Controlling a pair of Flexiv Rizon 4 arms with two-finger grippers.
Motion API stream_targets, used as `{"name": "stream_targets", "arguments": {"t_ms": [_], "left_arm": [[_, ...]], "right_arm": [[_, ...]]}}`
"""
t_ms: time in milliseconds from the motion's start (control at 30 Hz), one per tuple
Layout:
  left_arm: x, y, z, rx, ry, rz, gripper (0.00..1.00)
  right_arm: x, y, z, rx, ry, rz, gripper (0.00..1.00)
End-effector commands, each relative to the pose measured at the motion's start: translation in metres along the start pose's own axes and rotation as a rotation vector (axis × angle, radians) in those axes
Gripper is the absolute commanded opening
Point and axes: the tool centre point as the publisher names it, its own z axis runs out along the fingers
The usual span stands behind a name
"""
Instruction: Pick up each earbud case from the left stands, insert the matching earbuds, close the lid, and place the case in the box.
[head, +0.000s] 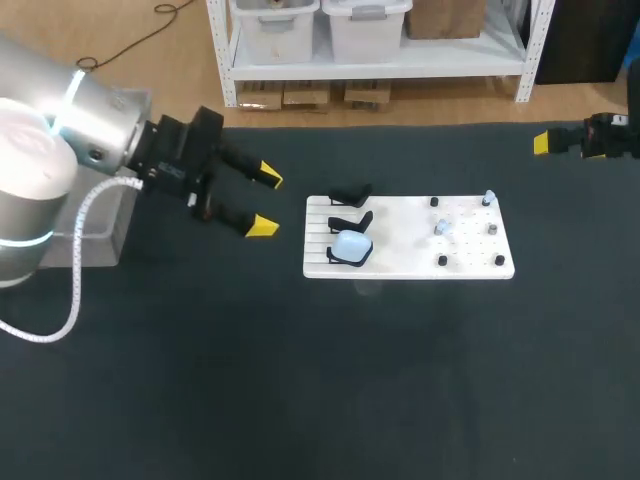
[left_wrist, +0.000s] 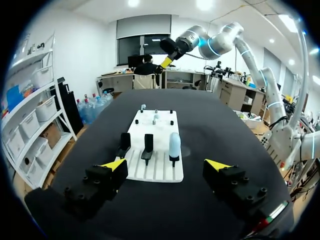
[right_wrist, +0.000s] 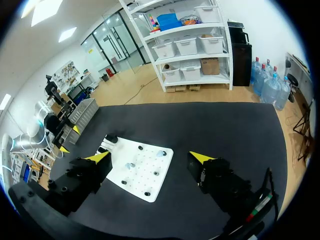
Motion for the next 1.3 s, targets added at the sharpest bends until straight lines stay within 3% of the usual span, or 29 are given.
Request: {"name": "stream_targets", "arguments": {"t_ms": [33,133,367,433,633,1300], "left_arm": [[0.003,0.0,0.017,-0.005,-0.022,-0.006,0.89],[0.002,0.0,0.026,-0.003,-0.037,-0.013,0.86],[0.002,-0.004,0.045,-0.023,-0.08,-0.029,0.89],[0.004,-0.007,0.049,-0.03,-0.088,-0.024,0.95],[0.005,-0.016,0.057,-0.038,-0.116,-0.001,0.95],[0.007,-0.015,0.084,-0.012,-0.105,0.013,0.9]], "right_arm": [[0.0,0.0,0.0,0.002,0.0,0.0,1.0],[0.0,0.0,0.0,0.002,0.0,0.0,1.0],[0.0,0.0,0.0,0.002,0.0,0.0,1.0],[0.0,0.0,0.0,0.002,0.0,0.0,1.0],[0.0,0.0,0.0,0.002,0.0,0.0,1.0],[0.0,0.0,0.0,0.002,0.0,0.0,1.0]]}}
